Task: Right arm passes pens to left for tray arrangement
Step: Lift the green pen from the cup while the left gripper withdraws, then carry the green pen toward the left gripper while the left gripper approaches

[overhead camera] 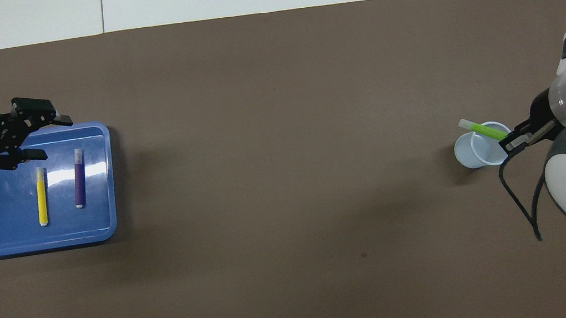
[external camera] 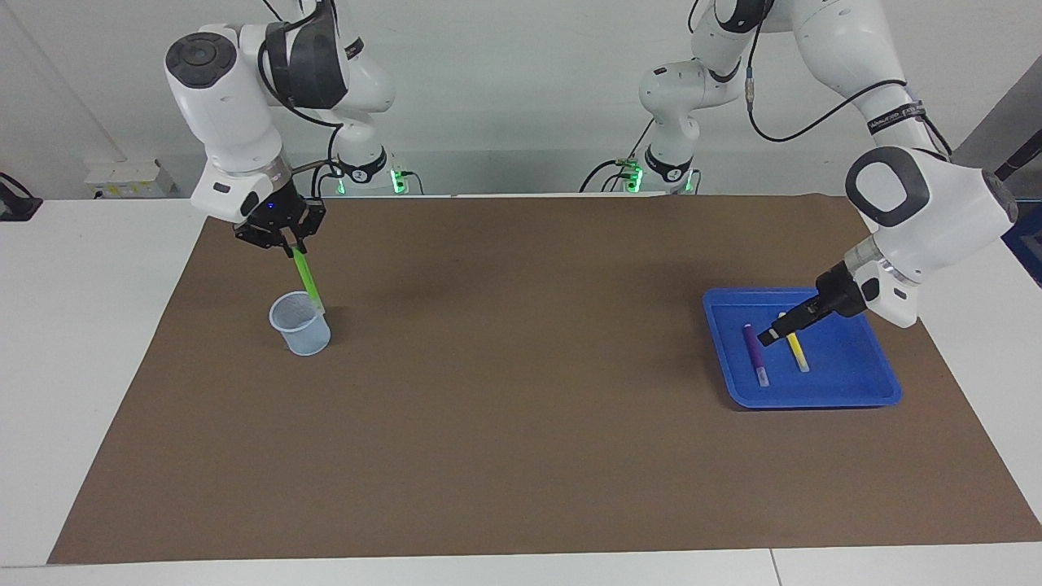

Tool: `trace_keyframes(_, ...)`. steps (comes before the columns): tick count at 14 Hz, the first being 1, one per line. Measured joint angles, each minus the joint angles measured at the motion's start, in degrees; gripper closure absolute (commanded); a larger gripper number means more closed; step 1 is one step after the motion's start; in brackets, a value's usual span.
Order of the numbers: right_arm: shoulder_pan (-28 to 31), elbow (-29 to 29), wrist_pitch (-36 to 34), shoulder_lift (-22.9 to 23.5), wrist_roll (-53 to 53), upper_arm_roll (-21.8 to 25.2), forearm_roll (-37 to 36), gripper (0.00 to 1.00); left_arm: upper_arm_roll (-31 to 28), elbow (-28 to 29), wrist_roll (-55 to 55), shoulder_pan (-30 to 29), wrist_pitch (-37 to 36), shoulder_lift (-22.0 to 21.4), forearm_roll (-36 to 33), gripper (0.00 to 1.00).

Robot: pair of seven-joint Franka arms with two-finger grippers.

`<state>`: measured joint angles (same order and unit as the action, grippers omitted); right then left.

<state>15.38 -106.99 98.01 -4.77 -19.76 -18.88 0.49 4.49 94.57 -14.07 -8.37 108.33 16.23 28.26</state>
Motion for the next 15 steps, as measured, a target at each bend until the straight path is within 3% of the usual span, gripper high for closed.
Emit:
trace_keyframes(5,-2.55,0.47,1.92,0.04,9.79,-0.08,12.70,1.00,0.05,0.00,-9.25,2.23,-0.68,-2.10,6.79,0.00)
trace_keyframes(12,-9.74,-1.07,11.63,0.30,30.57,-0.21,22.81,1.00,0.14,0.57,-20.65,6.19,-0.94,-3.73,13.88,0.00)
trace_keyframes(15,-11.96,-2.51,16.92,0.35,37.35,-0.23,26.71,1.00,0.16,3.38,-22.90,8.43,0.79,-5.28,18.37,0.00)
